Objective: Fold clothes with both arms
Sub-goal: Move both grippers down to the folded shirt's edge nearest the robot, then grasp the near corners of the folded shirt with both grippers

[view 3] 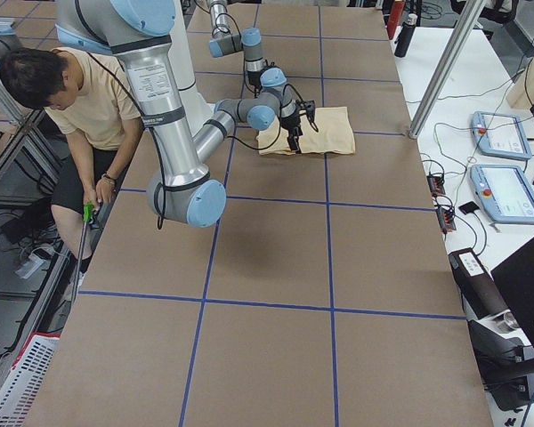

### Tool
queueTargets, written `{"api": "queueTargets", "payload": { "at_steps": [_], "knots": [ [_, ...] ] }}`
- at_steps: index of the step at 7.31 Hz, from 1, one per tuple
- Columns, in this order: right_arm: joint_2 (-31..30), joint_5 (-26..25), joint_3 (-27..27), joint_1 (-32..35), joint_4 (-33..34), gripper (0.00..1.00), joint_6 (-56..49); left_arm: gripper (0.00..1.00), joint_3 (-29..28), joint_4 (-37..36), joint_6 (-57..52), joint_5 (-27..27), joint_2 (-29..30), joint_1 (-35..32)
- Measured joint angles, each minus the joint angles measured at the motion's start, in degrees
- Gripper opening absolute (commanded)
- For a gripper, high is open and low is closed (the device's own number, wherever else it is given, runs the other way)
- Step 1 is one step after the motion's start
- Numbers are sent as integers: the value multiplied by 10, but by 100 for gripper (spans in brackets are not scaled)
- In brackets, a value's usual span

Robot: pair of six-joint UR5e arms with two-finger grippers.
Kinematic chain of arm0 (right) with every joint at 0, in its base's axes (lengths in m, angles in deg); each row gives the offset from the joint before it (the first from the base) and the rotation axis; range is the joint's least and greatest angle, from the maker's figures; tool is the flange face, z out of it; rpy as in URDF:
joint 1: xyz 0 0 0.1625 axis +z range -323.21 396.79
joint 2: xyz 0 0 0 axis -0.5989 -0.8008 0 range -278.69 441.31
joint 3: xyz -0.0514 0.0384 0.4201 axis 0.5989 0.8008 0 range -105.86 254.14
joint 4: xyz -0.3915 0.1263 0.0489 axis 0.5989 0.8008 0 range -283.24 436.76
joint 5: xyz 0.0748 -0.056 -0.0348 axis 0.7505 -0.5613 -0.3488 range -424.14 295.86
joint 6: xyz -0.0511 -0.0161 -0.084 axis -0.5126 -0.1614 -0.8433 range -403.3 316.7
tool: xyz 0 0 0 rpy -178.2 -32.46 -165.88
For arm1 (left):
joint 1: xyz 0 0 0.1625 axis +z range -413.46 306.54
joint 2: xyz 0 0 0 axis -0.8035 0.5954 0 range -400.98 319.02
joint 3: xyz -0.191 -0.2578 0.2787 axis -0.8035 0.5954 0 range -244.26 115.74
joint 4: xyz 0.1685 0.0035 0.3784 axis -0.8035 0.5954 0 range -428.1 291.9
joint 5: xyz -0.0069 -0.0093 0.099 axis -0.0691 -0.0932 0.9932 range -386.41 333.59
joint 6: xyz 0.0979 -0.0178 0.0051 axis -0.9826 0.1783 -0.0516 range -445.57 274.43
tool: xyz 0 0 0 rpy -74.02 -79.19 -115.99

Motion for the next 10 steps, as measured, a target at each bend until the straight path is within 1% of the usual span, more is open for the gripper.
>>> {"api": "queueTargets", "payload": {
  "at_steps": [2,3,5,7,9,10],
  "knots": [
    [13,-45,0,-57,2,95,118,0,0,0,0,1,-1,0],
    [20,-67,0,-85,9,85,162,0,1,0,0,2,-2,0],
    [39,-91,2,-129,53,82,237,0,0,0,1,3,-2,1],
    [50,-104,4,-167,83,81,288,0,0,0,2,4,-3,1],
    [52,-119,9,-184,88,70,307,0,1,1,7,5,-3,2],
    [52,-125,14,-186,87,67,309,0,1,1,11,5,-3,3]
  ]
}}
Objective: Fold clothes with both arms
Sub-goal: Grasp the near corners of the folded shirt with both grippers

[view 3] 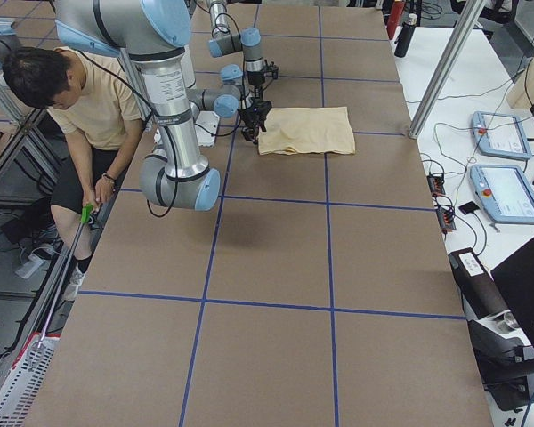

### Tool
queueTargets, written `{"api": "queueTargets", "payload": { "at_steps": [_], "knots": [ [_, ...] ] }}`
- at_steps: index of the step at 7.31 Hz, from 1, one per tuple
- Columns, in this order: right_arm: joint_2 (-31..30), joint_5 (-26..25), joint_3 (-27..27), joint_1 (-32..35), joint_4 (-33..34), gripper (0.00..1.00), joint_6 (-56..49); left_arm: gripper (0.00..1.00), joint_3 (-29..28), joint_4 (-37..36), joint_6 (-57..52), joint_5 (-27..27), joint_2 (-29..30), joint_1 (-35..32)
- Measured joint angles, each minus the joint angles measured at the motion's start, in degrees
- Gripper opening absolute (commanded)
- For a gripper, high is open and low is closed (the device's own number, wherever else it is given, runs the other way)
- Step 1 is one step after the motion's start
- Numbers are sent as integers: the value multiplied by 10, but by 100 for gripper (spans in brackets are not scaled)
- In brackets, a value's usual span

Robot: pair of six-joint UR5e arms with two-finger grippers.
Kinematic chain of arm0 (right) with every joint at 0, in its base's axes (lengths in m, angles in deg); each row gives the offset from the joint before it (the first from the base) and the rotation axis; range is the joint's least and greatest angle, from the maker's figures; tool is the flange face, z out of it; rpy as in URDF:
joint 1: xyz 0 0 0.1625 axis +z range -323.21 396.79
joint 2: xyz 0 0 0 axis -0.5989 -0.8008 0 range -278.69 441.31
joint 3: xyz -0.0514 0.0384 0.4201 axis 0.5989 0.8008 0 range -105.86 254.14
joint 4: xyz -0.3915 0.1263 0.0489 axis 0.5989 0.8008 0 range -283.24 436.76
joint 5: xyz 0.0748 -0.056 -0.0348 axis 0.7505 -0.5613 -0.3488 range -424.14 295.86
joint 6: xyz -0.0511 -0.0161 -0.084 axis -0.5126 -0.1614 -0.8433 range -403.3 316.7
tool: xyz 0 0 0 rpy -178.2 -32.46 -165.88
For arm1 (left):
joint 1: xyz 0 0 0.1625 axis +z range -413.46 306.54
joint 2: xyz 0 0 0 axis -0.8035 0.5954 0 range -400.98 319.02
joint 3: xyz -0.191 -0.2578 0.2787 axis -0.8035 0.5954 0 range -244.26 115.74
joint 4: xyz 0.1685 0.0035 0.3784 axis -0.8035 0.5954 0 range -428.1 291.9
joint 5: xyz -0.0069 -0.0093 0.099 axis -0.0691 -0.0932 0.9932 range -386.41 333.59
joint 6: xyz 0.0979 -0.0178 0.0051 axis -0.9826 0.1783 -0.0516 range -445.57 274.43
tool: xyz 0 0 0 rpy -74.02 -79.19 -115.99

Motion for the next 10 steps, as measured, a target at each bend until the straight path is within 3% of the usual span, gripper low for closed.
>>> {"api": "queueTargets", "payload": {
  "at_steps": [4,7,8,9,10],
  "knots": [
    [6,-41,10,2,-15,66,0,0,1,1,8,1,1,2],
    [5,-47,23,3,-17,84,-6,0,0,1,8,0,1,2],
    [5,-47,26,3,-15,83,-11,0,0,1,8,0,1,2],
    [5,-47,30,3,-15,72,-14,0,0,1,8,0,1,2],
    [6,-48,35,3,-16,44,-14,0,0,1,7,0,1,2]
  ]
}}
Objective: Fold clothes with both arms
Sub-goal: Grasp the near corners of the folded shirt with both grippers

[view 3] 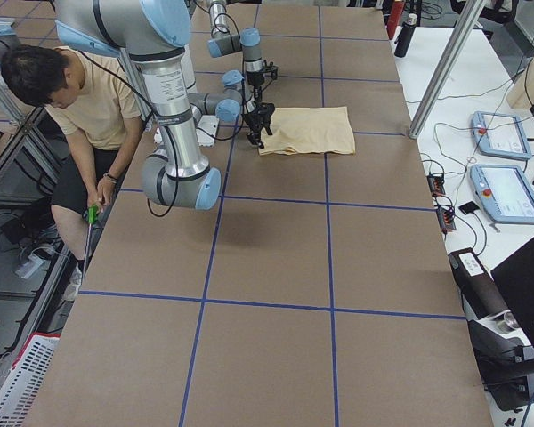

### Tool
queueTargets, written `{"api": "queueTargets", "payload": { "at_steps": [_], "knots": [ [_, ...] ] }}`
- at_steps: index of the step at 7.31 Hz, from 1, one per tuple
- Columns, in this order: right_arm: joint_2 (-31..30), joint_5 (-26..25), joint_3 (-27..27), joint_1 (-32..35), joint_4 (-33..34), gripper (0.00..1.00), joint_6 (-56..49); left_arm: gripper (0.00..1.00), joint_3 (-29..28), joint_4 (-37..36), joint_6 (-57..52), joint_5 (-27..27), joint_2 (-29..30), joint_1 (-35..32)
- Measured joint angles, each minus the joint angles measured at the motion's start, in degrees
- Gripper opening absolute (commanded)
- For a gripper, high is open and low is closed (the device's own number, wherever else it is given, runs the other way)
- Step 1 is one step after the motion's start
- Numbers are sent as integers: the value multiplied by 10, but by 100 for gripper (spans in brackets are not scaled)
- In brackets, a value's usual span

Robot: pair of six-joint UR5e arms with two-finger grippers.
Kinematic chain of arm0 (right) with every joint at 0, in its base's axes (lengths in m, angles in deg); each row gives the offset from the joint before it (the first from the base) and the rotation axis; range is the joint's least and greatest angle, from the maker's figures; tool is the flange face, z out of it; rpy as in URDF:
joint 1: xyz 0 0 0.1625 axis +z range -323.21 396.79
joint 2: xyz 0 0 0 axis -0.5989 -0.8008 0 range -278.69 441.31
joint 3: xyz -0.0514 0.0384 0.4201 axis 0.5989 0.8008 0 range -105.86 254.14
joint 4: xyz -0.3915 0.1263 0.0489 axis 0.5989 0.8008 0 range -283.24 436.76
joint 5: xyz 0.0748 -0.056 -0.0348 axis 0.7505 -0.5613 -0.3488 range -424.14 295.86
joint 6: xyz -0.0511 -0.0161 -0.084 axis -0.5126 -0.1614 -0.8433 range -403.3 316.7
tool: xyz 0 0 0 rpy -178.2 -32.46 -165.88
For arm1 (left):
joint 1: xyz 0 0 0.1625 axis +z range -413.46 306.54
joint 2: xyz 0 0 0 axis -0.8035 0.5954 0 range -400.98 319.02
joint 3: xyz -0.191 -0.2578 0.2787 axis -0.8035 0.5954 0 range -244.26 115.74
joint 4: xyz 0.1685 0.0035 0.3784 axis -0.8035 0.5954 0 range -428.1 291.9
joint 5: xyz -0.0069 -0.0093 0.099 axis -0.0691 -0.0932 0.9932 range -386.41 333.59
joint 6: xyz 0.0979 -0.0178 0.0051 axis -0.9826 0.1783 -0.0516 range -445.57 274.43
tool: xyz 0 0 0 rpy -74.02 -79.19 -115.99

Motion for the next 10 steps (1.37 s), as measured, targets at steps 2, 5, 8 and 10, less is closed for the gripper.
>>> {"api": "queueTargets", "payload": {
  "at_steps": [2,5,8,10],
  "knots": [
    [8,0,3,0,-1,10,6,0,0,0,-1,-1,2,0],
    [12,-1,6,0,4,0,12,0,0,0,-3,-2,4,0],
    [12,-1,-6,4,7,0,12,0,6,0,-5,-5,4,1],
    [3,0,-44,5,12,0,10,0,36,-3,-6,-7,-1,1]
  ]
}}
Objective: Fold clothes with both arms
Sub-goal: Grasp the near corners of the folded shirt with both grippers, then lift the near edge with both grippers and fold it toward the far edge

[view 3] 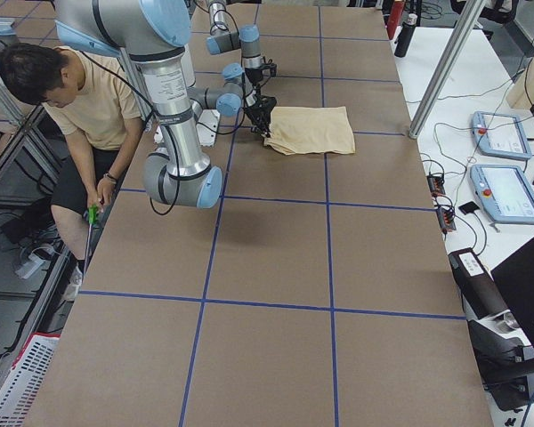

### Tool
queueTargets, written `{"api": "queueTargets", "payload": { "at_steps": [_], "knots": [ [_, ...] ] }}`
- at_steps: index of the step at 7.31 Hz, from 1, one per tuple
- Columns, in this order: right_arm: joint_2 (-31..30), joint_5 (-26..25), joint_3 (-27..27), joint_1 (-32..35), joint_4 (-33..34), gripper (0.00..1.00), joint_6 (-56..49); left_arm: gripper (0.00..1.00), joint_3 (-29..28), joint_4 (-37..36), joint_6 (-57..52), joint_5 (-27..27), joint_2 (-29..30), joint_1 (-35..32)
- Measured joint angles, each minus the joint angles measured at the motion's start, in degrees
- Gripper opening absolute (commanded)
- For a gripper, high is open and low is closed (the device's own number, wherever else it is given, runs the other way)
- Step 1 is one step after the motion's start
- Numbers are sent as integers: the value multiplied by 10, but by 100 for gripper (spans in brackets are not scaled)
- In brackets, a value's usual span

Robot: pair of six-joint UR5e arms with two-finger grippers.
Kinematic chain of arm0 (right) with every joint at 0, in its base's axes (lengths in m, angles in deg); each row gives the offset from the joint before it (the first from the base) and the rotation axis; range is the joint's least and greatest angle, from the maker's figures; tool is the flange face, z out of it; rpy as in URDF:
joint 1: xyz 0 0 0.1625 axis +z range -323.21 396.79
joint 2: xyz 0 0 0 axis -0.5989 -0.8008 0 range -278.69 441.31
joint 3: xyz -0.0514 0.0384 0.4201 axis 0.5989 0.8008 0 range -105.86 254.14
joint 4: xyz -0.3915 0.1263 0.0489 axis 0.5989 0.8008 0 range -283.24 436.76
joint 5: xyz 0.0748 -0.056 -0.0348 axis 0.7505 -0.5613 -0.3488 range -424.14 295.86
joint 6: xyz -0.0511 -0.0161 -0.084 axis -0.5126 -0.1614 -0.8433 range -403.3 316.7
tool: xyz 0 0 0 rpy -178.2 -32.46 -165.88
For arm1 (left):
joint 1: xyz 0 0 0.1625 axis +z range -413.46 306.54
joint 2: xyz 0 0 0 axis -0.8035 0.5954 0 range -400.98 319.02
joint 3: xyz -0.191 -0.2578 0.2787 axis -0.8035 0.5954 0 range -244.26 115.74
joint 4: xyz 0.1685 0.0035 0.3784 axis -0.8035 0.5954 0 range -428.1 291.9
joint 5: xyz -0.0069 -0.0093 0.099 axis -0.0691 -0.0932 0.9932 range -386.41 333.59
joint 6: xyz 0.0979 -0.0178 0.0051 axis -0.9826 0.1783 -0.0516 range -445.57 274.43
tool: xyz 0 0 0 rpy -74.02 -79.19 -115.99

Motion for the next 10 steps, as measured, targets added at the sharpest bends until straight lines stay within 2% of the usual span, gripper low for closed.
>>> {"api": "queueTargets", "payload": {
  "at_steps": [1,3,5,7,10],
  "knots": [
    [-10,0,-39,-11,18,0,0,0,22,-1,2,0,-3,2],
    [-34,-14,-161,-75,97,0,14,0,104,-14,7,0,-26,26],
    [-38,-29,-250,-125,178,0,30,0,198,-82,26,0,-40,49],
    [-36,-31,-260,-124,200,0,30,0,213,-109,31,-1,-37,55],
    [-21,-30,-211,-74,194,0,8,0,174,-113,27,1,-14,31]
  ]
}}
